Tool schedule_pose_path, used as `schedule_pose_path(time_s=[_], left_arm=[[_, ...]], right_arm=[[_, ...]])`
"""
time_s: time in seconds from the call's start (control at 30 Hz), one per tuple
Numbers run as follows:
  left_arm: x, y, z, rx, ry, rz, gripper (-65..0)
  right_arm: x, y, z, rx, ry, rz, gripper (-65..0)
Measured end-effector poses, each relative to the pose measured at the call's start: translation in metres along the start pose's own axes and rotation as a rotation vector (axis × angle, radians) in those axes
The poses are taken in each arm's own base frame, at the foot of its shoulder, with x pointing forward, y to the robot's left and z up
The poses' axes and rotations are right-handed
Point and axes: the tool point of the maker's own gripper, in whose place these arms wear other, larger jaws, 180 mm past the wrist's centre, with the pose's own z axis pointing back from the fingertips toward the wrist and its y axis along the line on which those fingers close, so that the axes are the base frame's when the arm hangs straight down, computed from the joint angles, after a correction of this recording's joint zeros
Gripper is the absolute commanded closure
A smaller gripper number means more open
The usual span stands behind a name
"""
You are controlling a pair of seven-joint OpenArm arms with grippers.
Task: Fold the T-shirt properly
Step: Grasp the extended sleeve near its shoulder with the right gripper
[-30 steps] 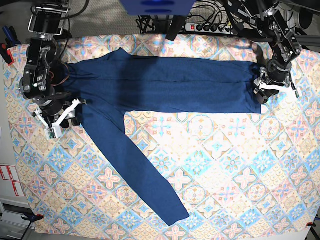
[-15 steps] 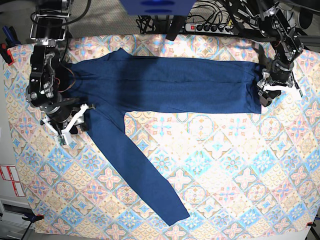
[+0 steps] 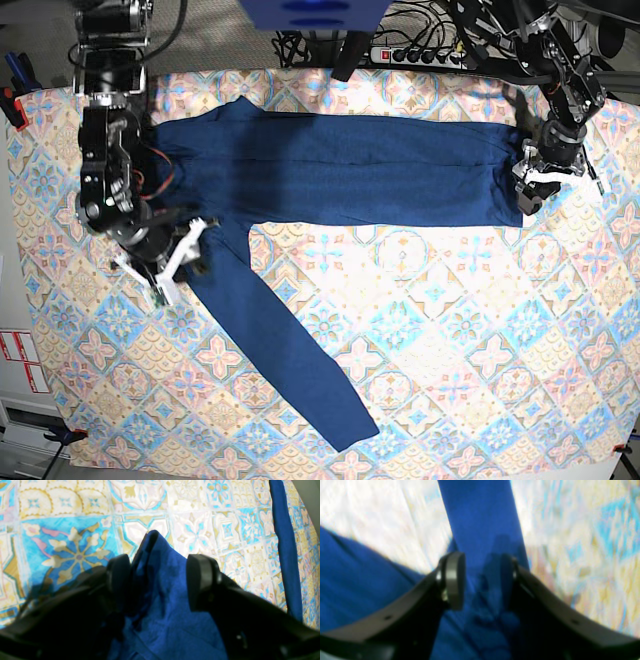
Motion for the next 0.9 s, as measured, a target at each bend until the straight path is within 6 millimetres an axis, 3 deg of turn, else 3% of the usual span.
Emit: schedule_pose_path(time_s=[0.1, 0.23, 0.3, 0.53, 0.9], left_arm=[[0.000, 0.000, 0.000, 0.000, -0.001, 0.000, -35.1], [0.000, 0.000, 0.000, 0.000, 0.000, 0.001, -35.1], [0.000, 0.000, 0.000, 0.001, 0.000, 0.000, -35.1], [0.000, 0.000, 0.000, 0.000, -0.001, 0.000, -35.1], [0.006, -0.005, -0.003, -0.011, -0.013, 0.002, -35.5]], right_arm=[[0.011, 0.001, -0.003, 0.014, -0.036, -0.010, -22.4], [-0.024, -0.004, -0.006, -0.001, 0.068, -0.027, -22.4], [-0.029, -0.004, -0.007, -0.001, 0.084, -0.034, -22.4], [-0.001, -0.008, -0.010, -0.003, 0.016, -0.023, -22.4], [-0.022, -0.009, -0.016, 0.003, 0.070, -0.053, -22.4]])
